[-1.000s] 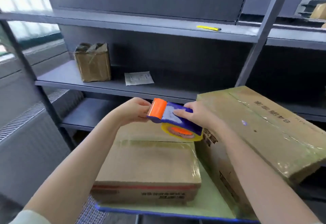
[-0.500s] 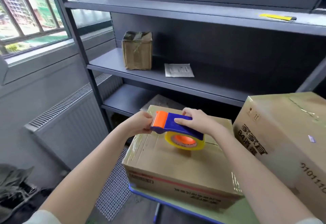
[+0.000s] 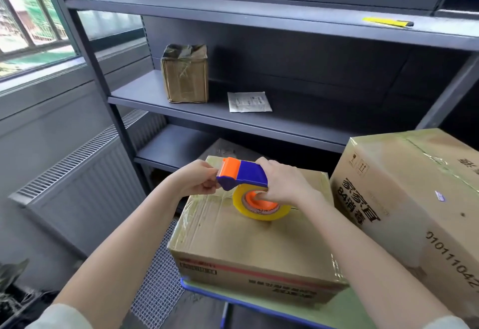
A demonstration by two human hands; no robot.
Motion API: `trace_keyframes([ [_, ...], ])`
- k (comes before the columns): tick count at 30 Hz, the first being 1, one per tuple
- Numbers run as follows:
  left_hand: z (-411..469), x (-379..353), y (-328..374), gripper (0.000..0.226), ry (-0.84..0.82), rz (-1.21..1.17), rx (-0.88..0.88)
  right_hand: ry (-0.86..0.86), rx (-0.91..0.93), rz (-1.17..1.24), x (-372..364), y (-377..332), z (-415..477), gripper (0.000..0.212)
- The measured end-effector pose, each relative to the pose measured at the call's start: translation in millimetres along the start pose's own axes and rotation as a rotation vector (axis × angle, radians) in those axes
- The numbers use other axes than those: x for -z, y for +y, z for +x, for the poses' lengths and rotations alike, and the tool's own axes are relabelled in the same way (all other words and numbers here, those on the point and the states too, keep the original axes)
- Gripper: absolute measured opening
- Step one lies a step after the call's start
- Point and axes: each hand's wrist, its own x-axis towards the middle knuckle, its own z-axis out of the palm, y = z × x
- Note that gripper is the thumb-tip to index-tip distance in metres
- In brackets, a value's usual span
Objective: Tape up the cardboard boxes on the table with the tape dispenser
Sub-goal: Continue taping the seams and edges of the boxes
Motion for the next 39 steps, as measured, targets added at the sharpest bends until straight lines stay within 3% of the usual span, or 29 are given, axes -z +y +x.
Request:
trace_keyframes([
  [11, 11, 20, -8, 0.017, 0.032, 0.037, 0.052, -0.087, 0.046, -0.12, 6, -9, 17, 0.073],
  [16, 11, 40, -15, 0.009, 0.045, -0.057, 0.071, -0.12, 0.094, -0.087, 17, -19, 22, 0.066],
  [23, 1, 54, -2, 0.018, 0.074, -0.053, 0.015, -0.119, 0.115, -0.114, 34, -30, 24, 0.054],
  [27, 2, 78, -4, 0.021, 0.181, 0.026, 0.018, -0.148, 0.078, -0.114, 41, -20, 22, 0.046],
  [33, 15, 75, -33, 0.019, 0.201, 0.106, 0.085, -0.222, 0.08, -0.109, 35, -9, 18, 0.046],
  [39, 23, 93, -40, 0.028, 0.325, 0.251, 0.014, -0.214, 0.071, -0.129, 39, 1, 21, 0.041],
])
